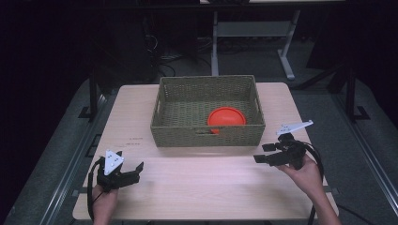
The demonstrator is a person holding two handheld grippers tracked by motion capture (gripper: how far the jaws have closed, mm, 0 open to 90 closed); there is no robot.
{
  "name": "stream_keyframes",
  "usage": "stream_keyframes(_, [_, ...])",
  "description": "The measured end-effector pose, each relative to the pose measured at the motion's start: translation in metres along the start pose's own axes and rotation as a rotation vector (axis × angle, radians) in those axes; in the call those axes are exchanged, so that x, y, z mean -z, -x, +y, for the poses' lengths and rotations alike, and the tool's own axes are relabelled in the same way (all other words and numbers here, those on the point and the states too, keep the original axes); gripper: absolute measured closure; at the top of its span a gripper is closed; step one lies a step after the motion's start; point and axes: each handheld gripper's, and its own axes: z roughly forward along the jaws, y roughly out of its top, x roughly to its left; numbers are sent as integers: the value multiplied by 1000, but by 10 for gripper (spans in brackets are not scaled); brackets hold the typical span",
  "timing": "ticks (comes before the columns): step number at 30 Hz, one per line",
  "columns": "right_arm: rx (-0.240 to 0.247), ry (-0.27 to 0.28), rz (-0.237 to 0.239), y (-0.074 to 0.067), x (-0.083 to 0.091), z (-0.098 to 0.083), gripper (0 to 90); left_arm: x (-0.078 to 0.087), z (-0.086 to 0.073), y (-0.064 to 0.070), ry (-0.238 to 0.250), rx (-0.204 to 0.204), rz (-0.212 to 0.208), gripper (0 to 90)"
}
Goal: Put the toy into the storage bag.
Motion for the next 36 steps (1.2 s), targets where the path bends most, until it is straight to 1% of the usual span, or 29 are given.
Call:
stream_keyframes(1, [-3,0,1,0,0,-1,299,0,0,0,-1,-1,0,128])
stream_keyframes(3, [-8,-1,-12,2,0,-7,298,0,0,0,-2,0,-1,128])
stream_keyframes(6, [-17,2,-14,3,0,-14,293,-1,0,0,-3,0,-1,128])
stream_keyframes(7, [-23,1,-18,4,0,-18,291,-1,0,0,-5,-2,-2,128])
stream_keyframes(9, [-27,1,-16,5,1,-20,290,-1,0,0,-5,-2,-2,128])
stream_keyframes(12, [-30,7,-15,6,2,-28,287,-1,0,0,-4,-2,-2,128])
stream_keyframes(13, [-25,13,-18,6,2,-30,286,-1,0,0,-5,-3,-2,128])
stream_keyframes(20, [-49,19,-28,10,4,-45,277,0,-1,0,-7,1,0,128])
stream_keyframes(22, [-50,19,-29,11,4,-50,276,0,-1,0,-5,1,1,128])
stream_keyframes(28, [-64,19,-23,9,4,-61,274,0,-1,0,-5,2,2,128])
stream_keyframes(30, [-70,30,-21,8,4,-66,273,0,-1,0,-4,2,3,128])
stream_keyframes(34, [-72,28,-19,6,5,-75,264,0,-1,0,-4,0,1,128])
stream_keyframes(35, [-72,36,-22,5,7,-80,261,0,-1,0,-5,0,0,128])
stream_keyframes(36, [-72,36,-22,5,7,-80,261,0,-1,0,-5,-1,-1,128])
